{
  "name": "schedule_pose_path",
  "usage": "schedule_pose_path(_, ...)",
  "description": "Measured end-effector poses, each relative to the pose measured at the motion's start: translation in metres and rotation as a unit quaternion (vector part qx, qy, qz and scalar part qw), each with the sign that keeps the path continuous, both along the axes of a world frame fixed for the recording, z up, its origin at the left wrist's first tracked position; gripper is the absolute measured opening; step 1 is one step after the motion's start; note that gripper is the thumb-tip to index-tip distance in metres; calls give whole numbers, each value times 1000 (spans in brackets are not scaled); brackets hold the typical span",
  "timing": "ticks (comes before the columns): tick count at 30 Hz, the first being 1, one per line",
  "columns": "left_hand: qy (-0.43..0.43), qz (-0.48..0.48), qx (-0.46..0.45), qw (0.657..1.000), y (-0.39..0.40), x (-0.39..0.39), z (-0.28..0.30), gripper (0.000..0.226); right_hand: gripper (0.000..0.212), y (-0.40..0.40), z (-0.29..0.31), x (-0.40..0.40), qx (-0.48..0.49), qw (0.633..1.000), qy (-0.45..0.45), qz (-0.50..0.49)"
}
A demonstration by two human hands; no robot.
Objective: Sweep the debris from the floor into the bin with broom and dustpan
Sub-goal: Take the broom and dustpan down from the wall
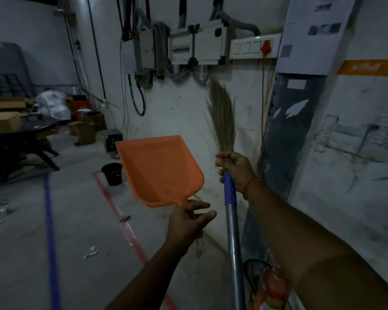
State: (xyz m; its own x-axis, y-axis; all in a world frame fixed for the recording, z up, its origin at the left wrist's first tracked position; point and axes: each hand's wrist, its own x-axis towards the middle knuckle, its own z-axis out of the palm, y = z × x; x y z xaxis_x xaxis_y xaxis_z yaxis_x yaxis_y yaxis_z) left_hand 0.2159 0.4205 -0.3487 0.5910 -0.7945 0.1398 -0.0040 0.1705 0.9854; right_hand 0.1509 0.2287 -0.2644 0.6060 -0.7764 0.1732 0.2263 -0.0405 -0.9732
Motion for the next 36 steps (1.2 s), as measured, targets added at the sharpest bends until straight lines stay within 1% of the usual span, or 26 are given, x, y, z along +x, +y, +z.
schedule_pose_path(4, -7, 1, 37, 999, -1, 2, -7, 39, 12, -1, 3, 15, 1, 1000, -6, 5)
schedule_pose_path(10, -48, -35, 92, 994, -13, 6, -8, 53, 13, -2, -1, 36, 4, 999, -22, 25)
schedule_pose_path(13, -30, -55, 102, 993, -20, 7, -4, 61, 18, 1, -4, 44, 9, 999, -22, 33)
schedule_pose_path(14, -13, -59, 98, 993, -22, 8, -3, 59, 19, 2, -5, 46, 10, 999, -23, 36)
schedule_pose_path(16, 14, -68, 88, 994, -23, 9, -2, 47, 21, 3, -6, 48, 10, 999, -27, 42)
schedule_pose_path(19, 10, -77, 78, 994, -24, 10, -6, 38, 24, 2, -10, 48, 7, 998, -36, 56)
schedule_pose_path(23, -5, -57, 89, 994, -26, 13, -10, 33, 26, 5, -21, 41, -2, 996, -43, 77)
schedule_pose_path(26, -5, -41, 92, 995, -28, 19, -10, 30, 26, 17, -26, 25, -29, 997, -27, 62)
schedule_pose_path(29, -9, -31, 91, 995, -29, 25, -8, 31, 22, 33, -33, 1, -26, 998, -37, 53)
schedule_pose_path(32, 6, -22, 83, 996, -28, 30, -5, 30, 17, 53, -48, -27, -43, 998, -17, 35)
schedule_pose_path(36, 28, 9, 75, 997, -29, 37, -5, 27, 21, 81, -84, -58, -89, 995, 22, 33)
